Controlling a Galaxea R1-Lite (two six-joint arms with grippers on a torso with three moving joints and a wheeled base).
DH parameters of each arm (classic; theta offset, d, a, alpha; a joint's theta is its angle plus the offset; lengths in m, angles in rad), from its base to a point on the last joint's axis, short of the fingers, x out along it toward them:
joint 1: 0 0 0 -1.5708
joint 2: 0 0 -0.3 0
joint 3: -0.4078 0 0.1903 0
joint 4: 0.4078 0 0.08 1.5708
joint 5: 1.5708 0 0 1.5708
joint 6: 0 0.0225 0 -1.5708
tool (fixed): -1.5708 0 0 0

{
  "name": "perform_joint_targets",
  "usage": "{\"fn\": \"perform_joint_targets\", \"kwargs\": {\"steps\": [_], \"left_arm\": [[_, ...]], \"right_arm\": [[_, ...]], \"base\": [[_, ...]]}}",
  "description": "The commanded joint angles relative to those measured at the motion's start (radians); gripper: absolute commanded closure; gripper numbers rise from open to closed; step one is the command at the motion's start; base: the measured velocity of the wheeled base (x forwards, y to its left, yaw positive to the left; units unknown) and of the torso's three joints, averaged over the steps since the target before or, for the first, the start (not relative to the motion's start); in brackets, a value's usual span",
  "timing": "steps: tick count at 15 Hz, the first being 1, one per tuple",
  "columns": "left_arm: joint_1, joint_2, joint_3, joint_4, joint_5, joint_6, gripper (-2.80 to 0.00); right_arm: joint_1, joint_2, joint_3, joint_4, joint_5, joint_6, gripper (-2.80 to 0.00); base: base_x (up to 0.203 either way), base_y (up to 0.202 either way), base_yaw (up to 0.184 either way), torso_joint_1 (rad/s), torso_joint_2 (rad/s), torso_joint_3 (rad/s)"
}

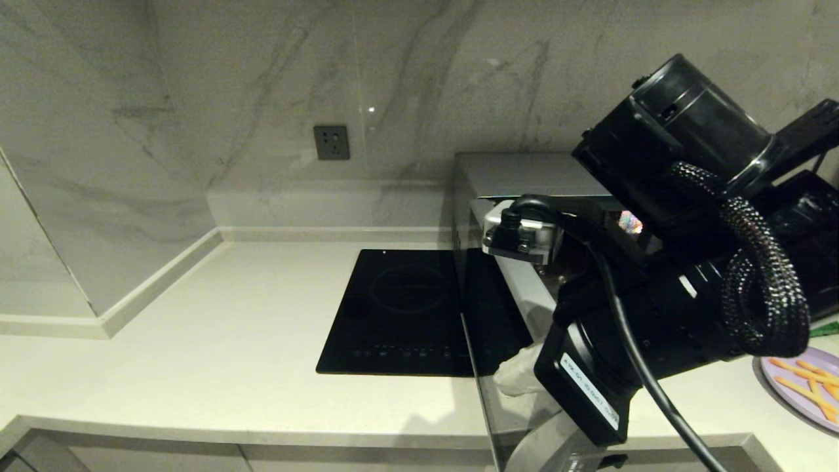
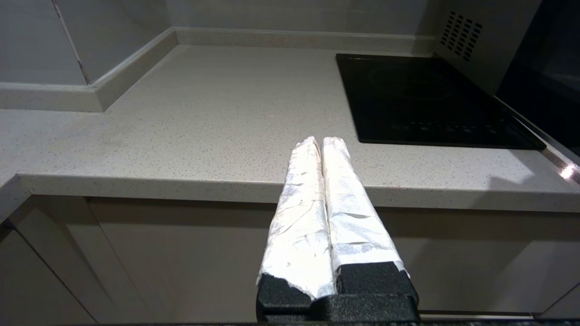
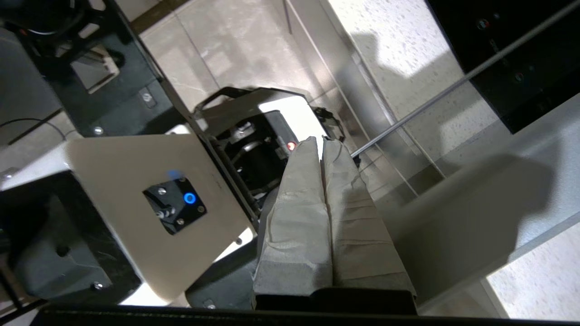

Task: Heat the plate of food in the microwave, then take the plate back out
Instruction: Close the microwave oven

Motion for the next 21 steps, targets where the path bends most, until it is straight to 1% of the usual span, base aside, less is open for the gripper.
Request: {"fn": "perform_joint_targets", "kwargs": {"steps": [1, 2, 5, 7, 9, 11, 13, 15, 17, 19, 21], "left_arm": [[0.001, -0.002, 0.0, 0.0, 0.001, -0.001, 0.0], [0.001, -0.001, 0.0, 0.0, 0.001, -0.001, 0.0], [0.001, -0.002, 0.0, 0.0, 0.001, -0.001, 0.0], [0.001, 0.0, 0.0, 0.0, 0.001, -0.001, 0.0], [0.0, 0.0, 0.0, 0.0, 0.001, -0.001, 0.0], [0.001, -0.002, 0.0, 0.0, 0.001, -0.001, 0.0], [0.001, 0.0, 0.0, 0.0, 0.001, -0.001, 0.0], [0.0, 0.0, 0.0, 0.0, 0.001, -0.001, 0.0], [0.001, -0.002, 0.0, 0.0, 0.001, -0.001, 0.0], [0.001, 0.0, 0.0, 0.0, 0.001, -0.001, 0.0], [0.001, 0.0, 0.0, 0.0, 0.001, 0.0, 0.0]], "right_arm": [[-0.009, -0.051, 0.046, 0.0, -0.056, 0.0, 0.0], [-0.025, -0.07, 0.078, -0.017, -0.081, 0.001, 0.0], [-0.07, -0.145, 0.181, -0.109, -0.121, -0.001, 0.0], [-0.097, -0.182, 0.221, -0.123, -0.161, 0.0, 0.0], [-0.143, -0.191, 0.269, -0.13, -0.199, 0.005, 0.0], [-0.179, -0.209, 0.337, -0.2, -0.237, 0.023, 0.0], [-0.188, -0.25, 0.401, -0.263, -0.286, 0.038, 0.0], [-0.194, -0.292, 0.451, -0.285, -0.33, 0.04, 0.0], [-0.235, -0.332, 0.486, -0.292, -0.343, 0.038, 0.0], [-0.259, -0.362, 0.513, -0.293, -0.37, 0.039, 0.0], [-0.3, -0.377, 0.527, -0.295, -0.393, 0.04, 0.0]], "base": [[0.0, 0.0, 0.0, 0.0, 0.0, 0.0], [0.0, 0.0, 0.0, 0.0, 0.0, 0.0], [0.0, 0.0, 0.0, 0.0, 0.0, 0.0], [0.0, 0.0, 0.0, 0.0, 0.0, 0.0], [0.0, 0.0, 0.0, 0.0, 0.0, 0.0], [0.0, 0.0, 0.0, 0.0, 0.0, 0.0], [0.0, 0.0, 0.0, 0.0, 0.0, 0.0], [0.0, 0.0, 0.0, 0.0, 0.0, 0.0], [0.0, 0.0, 0.0, 0.0, 0.0, 0.0], [0.0, 0.0, 0.0, 0.0, 0.0, 0.0], [0.0, 0.0, 0.0, 0.0, 0.0, 0.0]]}}
